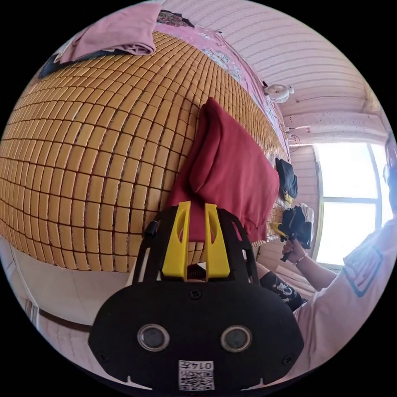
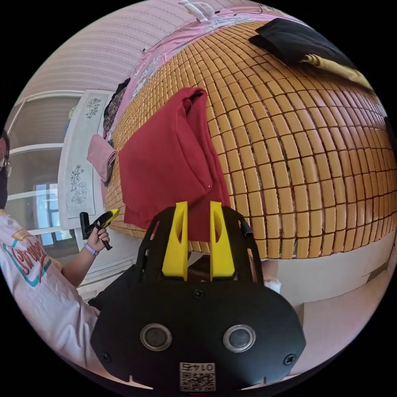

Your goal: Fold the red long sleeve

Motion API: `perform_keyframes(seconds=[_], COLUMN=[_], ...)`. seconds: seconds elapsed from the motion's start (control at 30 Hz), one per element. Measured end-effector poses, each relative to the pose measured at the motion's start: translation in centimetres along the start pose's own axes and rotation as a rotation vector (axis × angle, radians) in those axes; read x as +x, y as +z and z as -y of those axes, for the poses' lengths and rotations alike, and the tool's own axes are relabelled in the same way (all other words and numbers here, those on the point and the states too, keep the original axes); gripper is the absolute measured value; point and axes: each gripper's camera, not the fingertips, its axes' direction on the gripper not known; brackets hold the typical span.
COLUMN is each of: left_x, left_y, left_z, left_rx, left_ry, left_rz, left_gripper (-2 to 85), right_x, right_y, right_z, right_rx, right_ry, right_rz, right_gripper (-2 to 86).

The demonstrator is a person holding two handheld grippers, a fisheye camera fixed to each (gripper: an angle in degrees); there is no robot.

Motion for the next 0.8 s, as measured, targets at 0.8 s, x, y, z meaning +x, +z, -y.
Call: perform_keyframes(seconds=[0.8], left_x=[4.8], left_y=[7.6], left_z=[-5.3], left_rx=[0.192], left_ry=[0.154], left_rz=[0.197], left_gripper=[6.6], right_x=[-4.6], right_y=[1.5], right_z=[-8.4], right_rx=[0.25], right_ry=[-0.258], right_rz=[-0.248], right_gripper=[4.7])
